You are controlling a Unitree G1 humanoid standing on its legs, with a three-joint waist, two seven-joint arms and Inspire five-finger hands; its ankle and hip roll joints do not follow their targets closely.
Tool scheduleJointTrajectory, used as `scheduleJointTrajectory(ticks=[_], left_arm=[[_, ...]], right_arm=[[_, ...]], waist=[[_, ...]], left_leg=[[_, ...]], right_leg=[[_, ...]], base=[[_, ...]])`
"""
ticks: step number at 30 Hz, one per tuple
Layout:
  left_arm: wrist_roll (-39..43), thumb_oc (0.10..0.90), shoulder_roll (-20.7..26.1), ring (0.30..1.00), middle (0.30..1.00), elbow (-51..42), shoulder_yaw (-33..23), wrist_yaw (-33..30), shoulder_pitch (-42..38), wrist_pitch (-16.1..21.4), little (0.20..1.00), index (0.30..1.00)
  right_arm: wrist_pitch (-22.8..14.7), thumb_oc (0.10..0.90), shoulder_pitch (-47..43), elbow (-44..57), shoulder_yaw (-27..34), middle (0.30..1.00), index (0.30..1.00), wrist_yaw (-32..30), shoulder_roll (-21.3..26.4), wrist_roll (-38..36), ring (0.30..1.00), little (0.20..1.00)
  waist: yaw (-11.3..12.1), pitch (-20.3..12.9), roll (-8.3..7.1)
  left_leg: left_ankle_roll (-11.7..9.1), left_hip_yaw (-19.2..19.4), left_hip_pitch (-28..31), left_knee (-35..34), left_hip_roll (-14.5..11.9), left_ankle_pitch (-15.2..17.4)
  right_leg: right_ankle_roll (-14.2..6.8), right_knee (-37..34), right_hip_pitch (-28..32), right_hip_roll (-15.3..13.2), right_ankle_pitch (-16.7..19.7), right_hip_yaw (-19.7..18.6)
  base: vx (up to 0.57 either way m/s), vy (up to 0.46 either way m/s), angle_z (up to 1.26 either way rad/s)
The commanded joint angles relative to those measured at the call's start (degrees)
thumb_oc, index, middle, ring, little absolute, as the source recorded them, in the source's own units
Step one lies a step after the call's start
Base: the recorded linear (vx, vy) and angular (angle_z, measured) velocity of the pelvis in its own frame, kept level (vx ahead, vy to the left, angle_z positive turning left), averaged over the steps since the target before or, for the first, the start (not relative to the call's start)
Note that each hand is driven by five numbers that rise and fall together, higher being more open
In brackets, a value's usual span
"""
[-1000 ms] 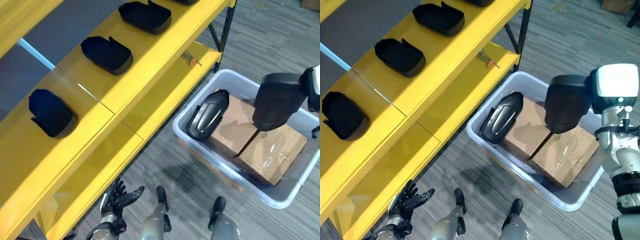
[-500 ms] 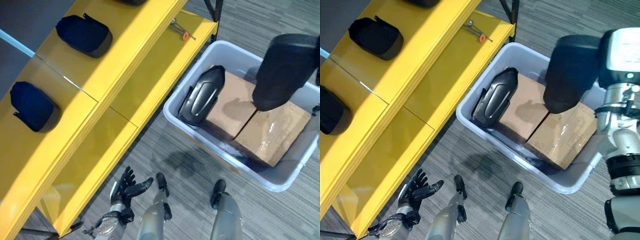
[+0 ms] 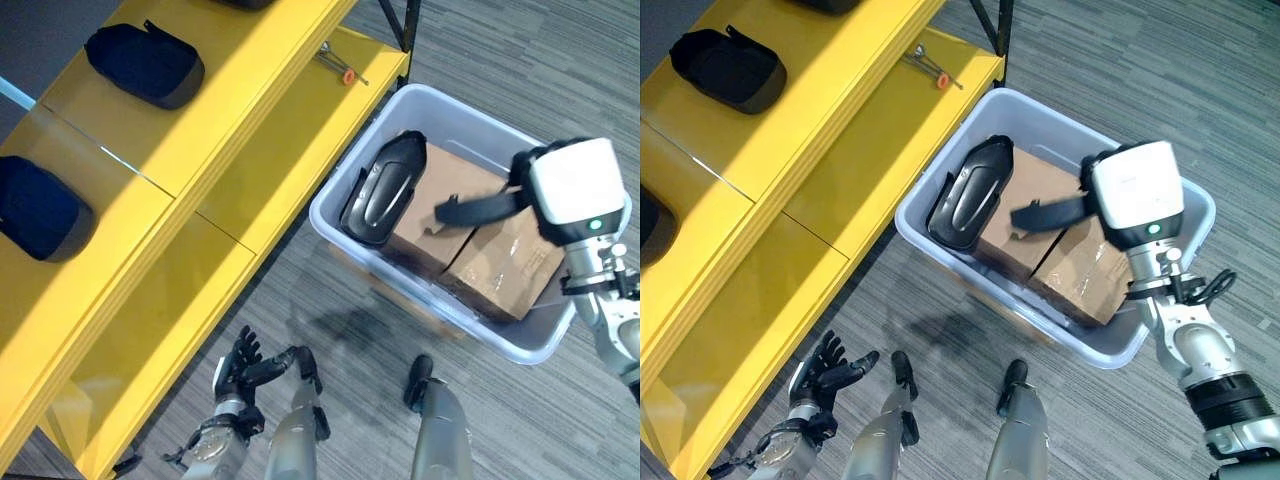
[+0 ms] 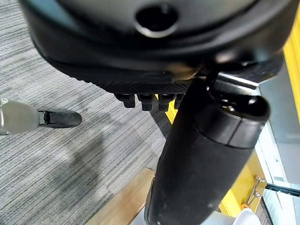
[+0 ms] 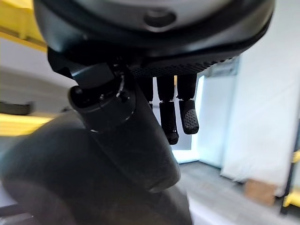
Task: Move parts from the plastic box to the shelf.
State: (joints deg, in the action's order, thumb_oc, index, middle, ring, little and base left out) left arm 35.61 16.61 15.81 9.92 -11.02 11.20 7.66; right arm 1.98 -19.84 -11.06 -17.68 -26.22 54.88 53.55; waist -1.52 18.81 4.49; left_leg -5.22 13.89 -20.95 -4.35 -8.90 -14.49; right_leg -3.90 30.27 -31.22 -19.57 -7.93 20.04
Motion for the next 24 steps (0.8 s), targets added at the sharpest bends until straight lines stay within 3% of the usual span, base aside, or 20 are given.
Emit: scheduleJointTrajectory(ticks=[1, 16, 24], left_arm=[[-0.95, 0.900, 1.48, 1.000, 1.000, -4.41, -3.30, -1.48, -1.63, 4.29, 1.000, 1.000], [-0.49, 0.900, 1.18, 1.000, 1.000, -3.46, -3.32, -1.42, -1.91, 5.10, 1.000, 1.000], [-0.12, 0.900, 0.80, 1.000, 1.000, -3.95, -3.41, -1.44, -1.50, 5.17, 1.000, 1.000]], right_arm=[[-1.24, 0.400, 2.37, -7.88, -6.27, 0.300, 0.300, 6.65, -4.29, 1.09, 0.300, 0.300], [-0.26, 0.400, 1.07, -15.99, -10.20, 0.300, 0.300, 7.17, -6.66, 2.56, 0.300, 0.300], [3.52, 0.400, -0.40, -16.41, -3.02, 0.300, 0.300, 3.07, -6.04, -1.16, 0.300, 0.300]], waist=[[0.91, 6.33, -0.58], [1.24, 5.99, -0.76], [0.73, 5.67, -0.04]], left_leg=[[-2.40, -4.58, 10.01, 4.18, -2.85, 12.06], [-2.49, -4.64, 10.81, 3.40, -2.56, 12.17], [-2.53, -4.19, 11.73, 2.67, -2.67, 11.97]], right_leg=[[-5.01, -12.82, 5.52, -2.55, 9.80, 3.63], [-5.40, -13.75, 6.21, -2.65, 10.54, 3.88], [-5.28, -13.54, 5.93, -2.53, 10.47, 3.71]], base=[[0.00, 0.000, 0.00], [0.00, 0.002, 0.01], [0.00, 0.000, 0.00]])
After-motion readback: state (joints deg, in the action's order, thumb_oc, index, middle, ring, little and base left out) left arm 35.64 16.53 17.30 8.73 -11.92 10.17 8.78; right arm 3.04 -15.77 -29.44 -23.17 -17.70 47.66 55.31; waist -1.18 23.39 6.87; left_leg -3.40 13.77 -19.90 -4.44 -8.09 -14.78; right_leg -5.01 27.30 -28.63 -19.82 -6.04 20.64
